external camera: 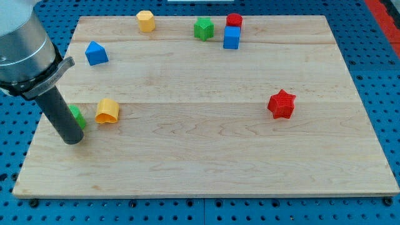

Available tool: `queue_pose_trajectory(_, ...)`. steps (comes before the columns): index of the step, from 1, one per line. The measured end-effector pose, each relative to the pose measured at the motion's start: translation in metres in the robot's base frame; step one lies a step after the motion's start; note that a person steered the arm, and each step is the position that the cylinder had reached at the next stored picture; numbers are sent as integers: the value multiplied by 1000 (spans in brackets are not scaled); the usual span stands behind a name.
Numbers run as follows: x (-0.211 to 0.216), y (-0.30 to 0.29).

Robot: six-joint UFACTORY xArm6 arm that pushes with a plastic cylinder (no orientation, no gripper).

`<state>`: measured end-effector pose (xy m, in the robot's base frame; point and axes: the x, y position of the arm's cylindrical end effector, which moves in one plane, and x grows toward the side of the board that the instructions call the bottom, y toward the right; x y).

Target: Move the yellow heart to the top right of the green circle

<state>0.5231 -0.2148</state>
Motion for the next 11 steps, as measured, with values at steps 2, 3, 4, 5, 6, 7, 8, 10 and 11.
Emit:
queue_pose_trajectory(2,-1,0)
queue_pose_trajectory(3,0,0)
queue_pose_trajectory(4,-8,2)
queue_pose_trajectory(5,-60,39)
queue_pose_trajectory(6,-74,85)
queue_pose_trajectory(7,-65,94)
queue_pose_trajectory(8,-60,135)
queue_pose_trajectory(10,-45,212)
queue_pose_trajectory(11,-64,195)
